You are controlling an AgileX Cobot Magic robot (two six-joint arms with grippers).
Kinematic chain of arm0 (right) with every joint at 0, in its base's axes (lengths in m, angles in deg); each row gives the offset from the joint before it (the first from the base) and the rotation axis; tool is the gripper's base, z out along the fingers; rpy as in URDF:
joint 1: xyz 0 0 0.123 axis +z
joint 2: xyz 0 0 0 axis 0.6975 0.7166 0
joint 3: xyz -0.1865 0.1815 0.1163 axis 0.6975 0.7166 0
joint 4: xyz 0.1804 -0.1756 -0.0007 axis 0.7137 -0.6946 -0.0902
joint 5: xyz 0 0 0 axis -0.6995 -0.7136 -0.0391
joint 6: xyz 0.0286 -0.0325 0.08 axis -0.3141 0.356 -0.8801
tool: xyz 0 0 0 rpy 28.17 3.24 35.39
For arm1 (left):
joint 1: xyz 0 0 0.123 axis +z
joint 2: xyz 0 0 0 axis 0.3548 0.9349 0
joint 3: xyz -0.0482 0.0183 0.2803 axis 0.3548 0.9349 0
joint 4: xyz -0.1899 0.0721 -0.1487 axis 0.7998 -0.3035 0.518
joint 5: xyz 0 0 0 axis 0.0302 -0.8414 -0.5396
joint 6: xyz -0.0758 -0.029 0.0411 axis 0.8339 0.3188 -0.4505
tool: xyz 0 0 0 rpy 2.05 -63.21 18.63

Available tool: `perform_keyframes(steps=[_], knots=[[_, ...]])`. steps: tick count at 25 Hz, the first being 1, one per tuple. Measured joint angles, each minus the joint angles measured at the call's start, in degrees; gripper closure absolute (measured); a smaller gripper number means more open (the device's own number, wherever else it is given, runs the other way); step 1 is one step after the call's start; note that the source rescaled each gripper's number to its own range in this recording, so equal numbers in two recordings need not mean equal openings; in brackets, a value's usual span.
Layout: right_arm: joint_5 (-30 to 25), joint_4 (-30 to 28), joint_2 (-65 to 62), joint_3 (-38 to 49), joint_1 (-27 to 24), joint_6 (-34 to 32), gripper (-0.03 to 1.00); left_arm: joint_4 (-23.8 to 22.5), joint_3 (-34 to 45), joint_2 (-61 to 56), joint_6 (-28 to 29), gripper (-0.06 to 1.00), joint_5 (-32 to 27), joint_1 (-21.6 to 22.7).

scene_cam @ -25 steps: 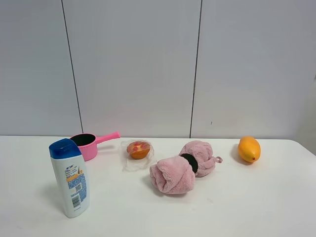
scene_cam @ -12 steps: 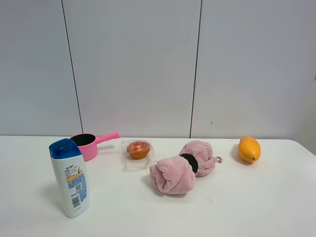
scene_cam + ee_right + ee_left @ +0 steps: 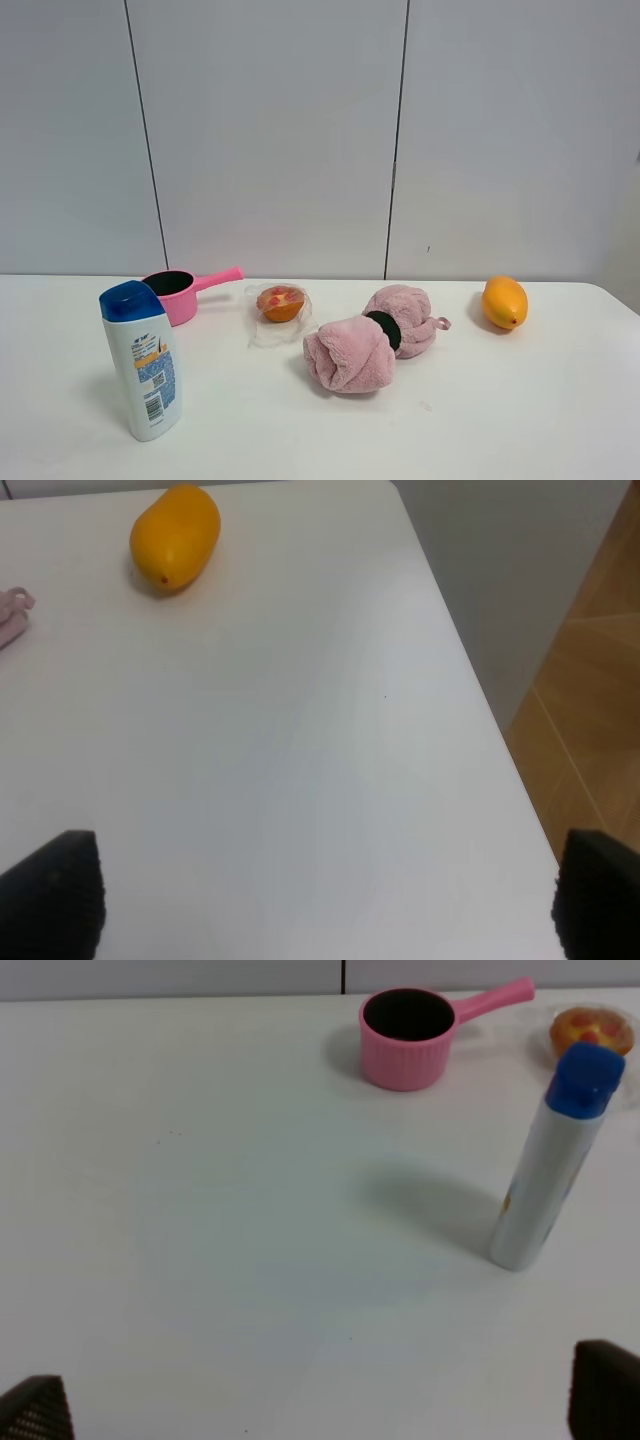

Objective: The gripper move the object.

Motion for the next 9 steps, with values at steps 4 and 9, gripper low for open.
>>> perform_keyframes(steps=[4, 9], knots=[[0.0, 0.0, 0.0, 0.0, 0.0, 0.0, -0.03, 0.0, 0.0, 0.0, 0.0, -0.06, 0.0, 0.0], [0.0, 0.0, 0.0, 0.0, 0.0, 0.0, -0.03, 0.0, 0.0, 0.0, 0.0, -0.06, 0.0, 0.0]])
